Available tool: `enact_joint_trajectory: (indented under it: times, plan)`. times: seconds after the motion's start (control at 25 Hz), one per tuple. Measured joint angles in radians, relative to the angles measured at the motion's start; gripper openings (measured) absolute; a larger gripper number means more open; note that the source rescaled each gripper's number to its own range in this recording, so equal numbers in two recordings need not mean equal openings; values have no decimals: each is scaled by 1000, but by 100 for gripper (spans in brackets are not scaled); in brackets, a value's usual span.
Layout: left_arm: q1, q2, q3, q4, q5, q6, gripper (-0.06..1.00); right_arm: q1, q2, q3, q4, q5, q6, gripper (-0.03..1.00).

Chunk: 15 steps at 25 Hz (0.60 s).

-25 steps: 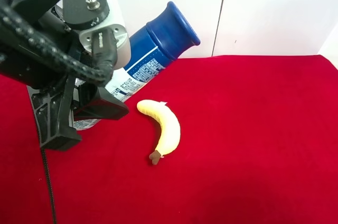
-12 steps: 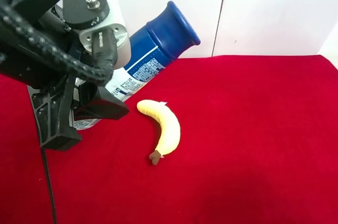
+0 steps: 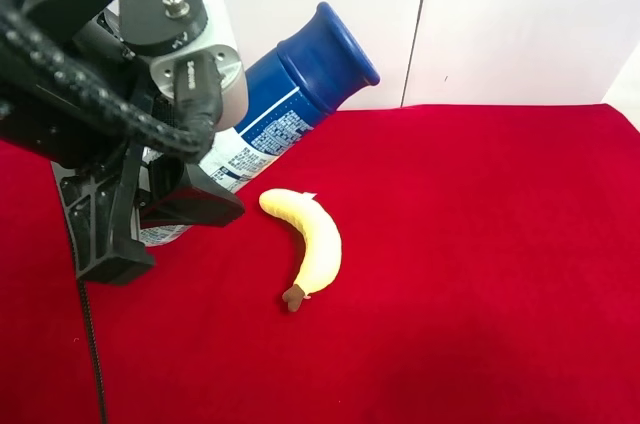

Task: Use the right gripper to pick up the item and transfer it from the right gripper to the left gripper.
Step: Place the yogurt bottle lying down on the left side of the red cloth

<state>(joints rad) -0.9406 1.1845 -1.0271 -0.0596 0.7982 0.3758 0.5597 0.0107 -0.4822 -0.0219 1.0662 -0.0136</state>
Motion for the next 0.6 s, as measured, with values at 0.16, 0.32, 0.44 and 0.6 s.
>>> enact_joint_trajectory:
  times: [0.16,0.32,0.44,0.6]
  plan:
    - [0,0,0,0,0,0,6,12,-2,2,0,-1,0,100]
    - [0,0,0,0,0,0,6,-43,-12,3,0,-2,0,100]
    - [0,0,0,0,-1,0,6,-171,-12,3,0,-2,0,100]
    - [0,0,0,0,-11,0,6,-305,-12,3,0,-2,0,100]
